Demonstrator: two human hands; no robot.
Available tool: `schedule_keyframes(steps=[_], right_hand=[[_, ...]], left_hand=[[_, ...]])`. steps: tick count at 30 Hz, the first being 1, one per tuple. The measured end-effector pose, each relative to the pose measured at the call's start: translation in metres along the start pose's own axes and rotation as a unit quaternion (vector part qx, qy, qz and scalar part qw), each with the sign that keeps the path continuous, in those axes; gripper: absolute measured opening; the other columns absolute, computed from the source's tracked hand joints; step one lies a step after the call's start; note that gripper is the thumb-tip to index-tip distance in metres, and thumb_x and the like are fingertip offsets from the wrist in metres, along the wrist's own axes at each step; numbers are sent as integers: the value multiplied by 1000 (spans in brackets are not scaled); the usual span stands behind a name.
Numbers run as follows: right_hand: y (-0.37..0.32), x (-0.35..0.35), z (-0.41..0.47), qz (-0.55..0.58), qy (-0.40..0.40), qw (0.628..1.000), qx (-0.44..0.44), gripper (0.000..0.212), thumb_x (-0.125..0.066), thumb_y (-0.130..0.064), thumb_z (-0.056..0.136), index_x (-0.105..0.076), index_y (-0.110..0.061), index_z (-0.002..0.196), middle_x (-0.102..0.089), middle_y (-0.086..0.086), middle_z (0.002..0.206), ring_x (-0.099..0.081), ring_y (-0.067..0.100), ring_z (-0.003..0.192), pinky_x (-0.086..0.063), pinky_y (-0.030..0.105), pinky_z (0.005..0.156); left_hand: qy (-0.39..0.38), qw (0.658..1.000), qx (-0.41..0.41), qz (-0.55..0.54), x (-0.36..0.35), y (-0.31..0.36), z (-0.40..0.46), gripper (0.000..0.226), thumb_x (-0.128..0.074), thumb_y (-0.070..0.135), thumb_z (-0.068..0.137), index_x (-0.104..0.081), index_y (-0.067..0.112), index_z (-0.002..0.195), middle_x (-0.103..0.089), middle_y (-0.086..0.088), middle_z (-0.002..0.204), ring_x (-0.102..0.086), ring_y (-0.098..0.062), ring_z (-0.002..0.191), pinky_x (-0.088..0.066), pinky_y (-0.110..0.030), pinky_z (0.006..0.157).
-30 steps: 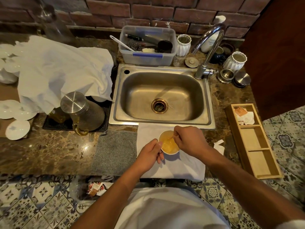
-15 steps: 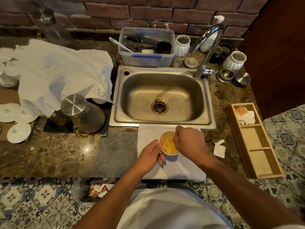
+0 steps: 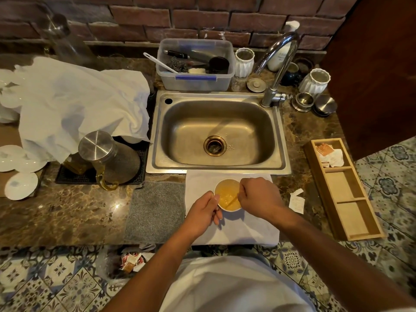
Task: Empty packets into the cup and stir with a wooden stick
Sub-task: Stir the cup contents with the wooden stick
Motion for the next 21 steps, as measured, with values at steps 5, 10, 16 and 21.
schedule_keyframes(steps=[5,10,16,21], right_hand=[[-20,11,-5,-64,66,995,39,32,-57,-35,96,-60,-19,123,-75,5,103,-70,27,88,-44,28,66],[-43,6,-7,-31,71,992,95,35,-55,-40,99,-60,-21,128,-74,3,111,-70,25,94,-43,29,72],[-35,3,-7,3,65,992,104,28,-51,-39,101,-67,-23,117,-76,4,104,-69,26,89,-47,30,74],[-22,0,-13,-45,52,992,102,29,-47,-39,102,-67,-22,115,-75,7,97,-70,28,85,-52,32,73]], left_hand=[[1,1000,4,-4,1,1,0,31,-40,27,109,-50,9,85,-66,-6,67,-55,-16,53,-43,-24,52],[-5,1000,0,-7,-1,2,-1,32,-39,27,109,-51,7,88,-65,-10,69,-55,-16,52,-44,-19,51],[-8,1000,-2,-8,-1,2,-1,32,-38,27,110,-51,5,92,-65,-10,71,-55,-15,52,-44,-19,51],[-7,1000,1,-7,-2,4,-3,31,-37,26,110,-50,6,89,-64,-10,70,-55,-14,51,-44,-19,50]])
Point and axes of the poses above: each hand's wrist, its own z-axis towards the middle knuckle, its own x-axis out of the back of the hand, y = z × x, the point moved 10 cm from there along z, towards the middle knuckle
